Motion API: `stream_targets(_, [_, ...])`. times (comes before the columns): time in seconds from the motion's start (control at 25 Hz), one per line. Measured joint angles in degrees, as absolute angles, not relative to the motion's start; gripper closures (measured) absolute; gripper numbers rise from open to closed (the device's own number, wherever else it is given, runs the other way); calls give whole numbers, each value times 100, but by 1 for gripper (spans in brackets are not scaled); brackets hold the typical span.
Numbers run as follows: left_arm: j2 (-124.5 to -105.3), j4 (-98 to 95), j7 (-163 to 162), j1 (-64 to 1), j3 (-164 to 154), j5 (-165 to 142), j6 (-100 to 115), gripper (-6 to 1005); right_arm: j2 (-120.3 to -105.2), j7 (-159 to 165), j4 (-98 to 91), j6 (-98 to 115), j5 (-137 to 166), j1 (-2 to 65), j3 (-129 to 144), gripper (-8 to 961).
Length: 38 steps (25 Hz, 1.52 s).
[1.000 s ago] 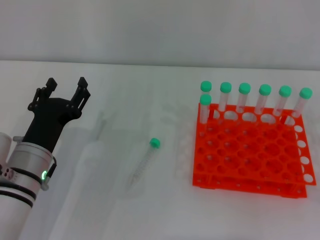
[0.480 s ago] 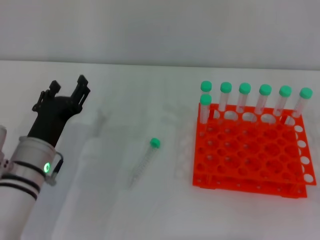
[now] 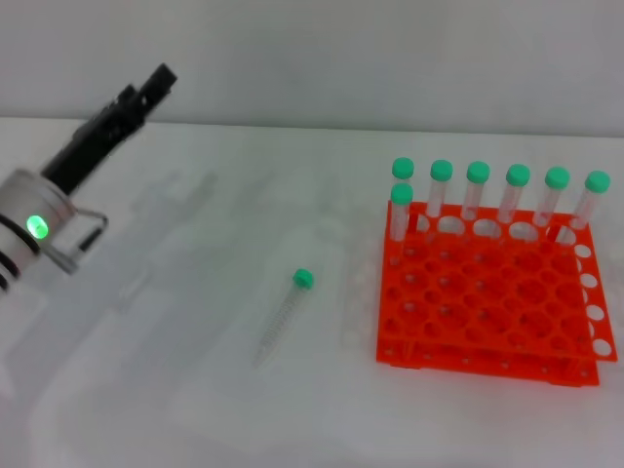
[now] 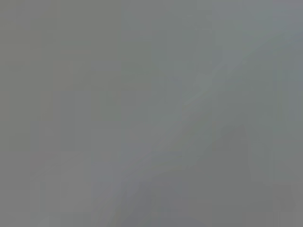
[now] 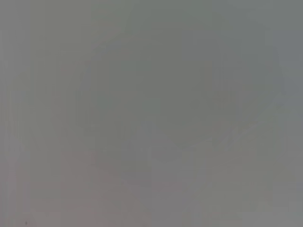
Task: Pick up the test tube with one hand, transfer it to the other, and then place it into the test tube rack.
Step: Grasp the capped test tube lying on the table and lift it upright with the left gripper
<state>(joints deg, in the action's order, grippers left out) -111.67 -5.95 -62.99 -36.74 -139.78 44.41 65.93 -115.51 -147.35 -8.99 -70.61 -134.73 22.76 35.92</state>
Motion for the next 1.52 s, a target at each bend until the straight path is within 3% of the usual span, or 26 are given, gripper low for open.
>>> stream_targets(0.16, [-10823,589,-8399,-4303,-14076,3304,7420,206,-11546,-14744,-897,-7078,-13472,2302,3602,91])
stream_targets(0.28, [-10692,1448,-9559,-4732,-14747,2987,8203,207,-11546,-14775,-907,-7080,-13468,2310,3619,92])
stream_targets(0.48, [-10566,2546,-11084,-5412,-16286,2652,8965,209,-11537,-14776,-922,-7083,-13466,2312,3621,93])
stream_targets(0.76, [-10516,3618,-12915,-6562,-16324,-144,9142,212,-11539,-14781,-912,-7085,-13464,2321,3586,96])
stream_targets(1.0, [-10701,3576,-13727,-7486,-16318,-2183,9062,214,-11540,-14783,-907,-7082,-13469,2320,3567,98])
stream_targets(1.24, [-11109,3094,-14590,-8226,-16314,-3578,8627,214,-11540,-14783,-905,-7055,-13472,2320,3568,100])
stream_targets(1.52, [-11564,2116,-15376,-8575,-16312,-4560,7901,243,-11540,-14783,-905,-7048,-13474,2307,3568,102])
